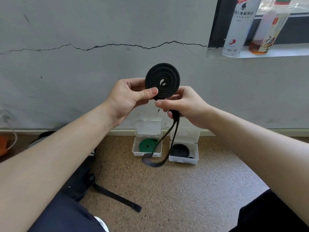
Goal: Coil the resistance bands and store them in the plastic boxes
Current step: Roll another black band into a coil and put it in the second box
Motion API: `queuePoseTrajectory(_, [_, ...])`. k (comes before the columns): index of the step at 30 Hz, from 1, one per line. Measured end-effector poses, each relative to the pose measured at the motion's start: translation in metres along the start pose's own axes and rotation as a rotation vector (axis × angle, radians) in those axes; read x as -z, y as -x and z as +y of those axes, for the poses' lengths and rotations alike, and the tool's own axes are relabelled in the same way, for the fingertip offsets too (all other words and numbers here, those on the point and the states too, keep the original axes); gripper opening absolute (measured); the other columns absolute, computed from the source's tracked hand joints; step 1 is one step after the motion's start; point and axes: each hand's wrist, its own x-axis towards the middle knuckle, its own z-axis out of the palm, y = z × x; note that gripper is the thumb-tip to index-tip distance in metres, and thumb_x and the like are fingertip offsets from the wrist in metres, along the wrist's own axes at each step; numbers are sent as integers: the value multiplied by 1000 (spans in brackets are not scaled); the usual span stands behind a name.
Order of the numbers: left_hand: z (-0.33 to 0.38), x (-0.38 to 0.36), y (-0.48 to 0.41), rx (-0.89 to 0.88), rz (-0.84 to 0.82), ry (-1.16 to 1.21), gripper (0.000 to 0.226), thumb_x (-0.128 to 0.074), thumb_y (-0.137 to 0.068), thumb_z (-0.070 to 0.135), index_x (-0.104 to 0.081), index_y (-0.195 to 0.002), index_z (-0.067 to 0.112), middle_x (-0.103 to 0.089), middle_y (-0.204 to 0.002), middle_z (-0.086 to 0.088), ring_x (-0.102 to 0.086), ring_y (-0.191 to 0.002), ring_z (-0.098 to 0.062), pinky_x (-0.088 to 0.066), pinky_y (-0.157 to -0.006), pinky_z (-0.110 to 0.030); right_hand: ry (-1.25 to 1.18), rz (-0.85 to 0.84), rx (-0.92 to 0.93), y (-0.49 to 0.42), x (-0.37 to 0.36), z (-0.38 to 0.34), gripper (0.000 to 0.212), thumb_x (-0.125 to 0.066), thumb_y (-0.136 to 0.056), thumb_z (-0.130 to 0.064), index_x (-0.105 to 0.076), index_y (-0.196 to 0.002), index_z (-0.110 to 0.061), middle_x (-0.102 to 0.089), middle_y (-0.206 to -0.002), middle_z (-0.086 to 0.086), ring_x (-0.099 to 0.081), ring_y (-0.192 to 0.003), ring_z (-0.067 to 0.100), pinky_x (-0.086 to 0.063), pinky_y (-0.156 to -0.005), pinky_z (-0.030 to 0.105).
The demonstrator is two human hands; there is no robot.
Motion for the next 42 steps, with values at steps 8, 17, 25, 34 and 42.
queuePoseTrajectory(8, [12,10,-4,-88,-56,-235,34,-81,-68,22,-77,-102,19,-78,-93,0,-69,-84,-12,-53,-76,-23,176,-24,70,-7,10,4,14,-82,-82,-9,-72,-88,-15,-63,-74,1,-52,-62,9,-44,-58,23])
queuePoseTrajectory(17, [7,-1,3,40,-72,-43,23,-76,-80,10,-73,-100,19,-76,-96,-1,-70,-94,-16,-52,-91,-33,146,-42,82,-5,11,11,17,-81,-83,-12,-68,-92,-6,-57,-68,2,-50,-60,13,-41,-55,27])
queuePoseTrajectory(25, [-3,-29,4,43,64,277,35,-70,-84,2,-68,-119,3,-74,-110,-11,-70,-99,-17,-55,-92,-28,-60,53,24,-2,5,8,12,-77,-88,-17,-66,-83,-17,-53,-63,-1,-44,-52,12,-38,-53,25])
queuePoseTrajectory(34, [1,-8,0,-36,-27,-56,29,-76,-82,7,-75,-109,17,-77,-97,1,-68,-89,-9,-52,-78,-23,87,-63,50,4,21,6,25,-81,-74,-19,-72,-98,-18,-70,-76,-8,-56,-73,18,-48,-61,25])
queuePoseTrajectory(42, [15,4,-2,-106,-142,-376,34,-79,-80,3,-74,-112,14,-78,-102,-5,-74,-97,-20,-57,-83,-24,170,-88,50,2,21,10,16,-80,-82,-8,-68,-92,-9,-63,-70,-3,-54,-59,12,-45,-56,24])
